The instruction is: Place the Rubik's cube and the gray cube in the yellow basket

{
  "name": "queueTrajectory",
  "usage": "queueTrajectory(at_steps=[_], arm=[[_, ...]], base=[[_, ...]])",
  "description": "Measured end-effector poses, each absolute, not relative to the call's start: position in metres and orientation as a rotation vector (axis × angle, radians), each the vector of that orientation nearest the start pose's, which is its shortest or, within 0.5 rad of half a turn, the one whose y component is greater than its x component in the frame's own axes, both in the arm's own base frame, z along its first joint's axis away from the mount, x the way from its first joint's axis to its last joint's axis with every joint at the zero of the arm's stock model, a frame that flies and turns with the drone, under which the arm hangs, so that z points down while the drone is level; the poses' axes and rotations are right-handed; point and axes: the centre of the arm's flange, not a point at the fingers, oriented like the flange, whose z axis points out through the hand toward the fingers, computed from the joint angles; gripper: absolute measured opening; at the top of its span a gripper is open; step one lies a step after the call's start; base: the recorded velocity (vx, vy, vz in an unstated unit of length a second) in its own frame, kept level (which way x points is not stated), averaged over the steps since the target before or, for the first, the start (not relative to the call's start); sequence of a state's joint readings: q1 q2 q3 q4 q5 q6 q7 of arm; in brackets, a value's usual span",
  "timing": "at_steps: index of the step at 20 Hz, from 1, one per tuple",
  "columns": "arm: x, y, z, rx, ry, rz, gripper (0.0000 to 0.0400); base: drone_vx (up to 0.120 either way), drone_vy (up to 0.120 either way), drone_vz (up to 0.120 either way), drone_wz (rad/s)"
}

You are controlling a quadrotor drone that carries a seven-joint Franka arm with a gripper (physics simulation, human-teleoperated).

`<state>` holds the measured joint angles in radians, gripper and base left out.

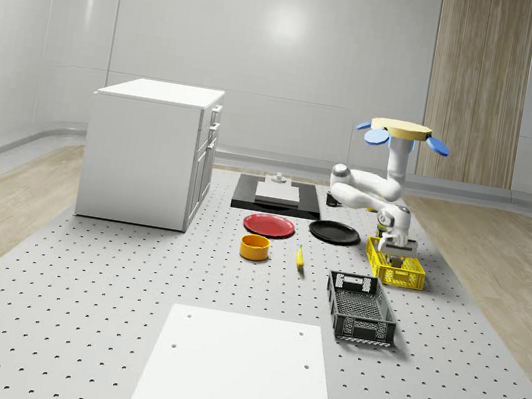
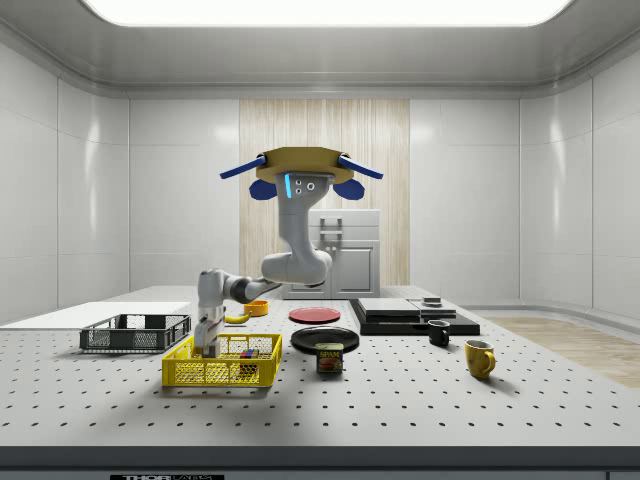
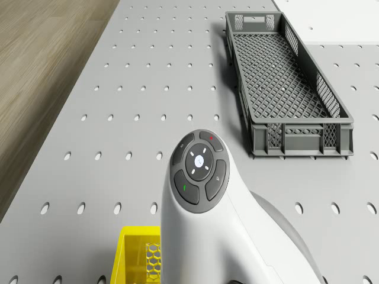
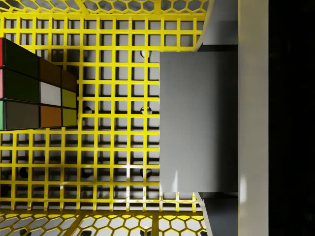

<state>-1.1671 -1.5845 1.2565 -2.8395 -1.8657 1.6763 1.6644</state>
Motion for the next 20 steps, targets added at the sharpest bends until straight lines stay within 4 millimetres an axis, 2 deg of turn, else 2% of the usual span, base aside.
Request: queueTrajectory(at_steps=[3, 6, 13, 20], arm=[[0.307, 0.012, 0.527, 0.001, -0.002, 0.786, 0.0335], [0.307, 0.012, 0.52, 0.001, -0.002, 0.786, 0.0369], [0.307, 0.012, 0.498, 0.001, -0.002, 0.786, 0.0395], [0.307, 0.012, 0.491, 0.001, -0.002, 0.786, 0.0399]], base=[[0.0, 0.0, 0.0, 0.0], [0.0, 0.0, 0.0, 0.0], [0.0, 0.0, 0.0, 0.0], [0.0, 0.0, 0.0, 0.0]])
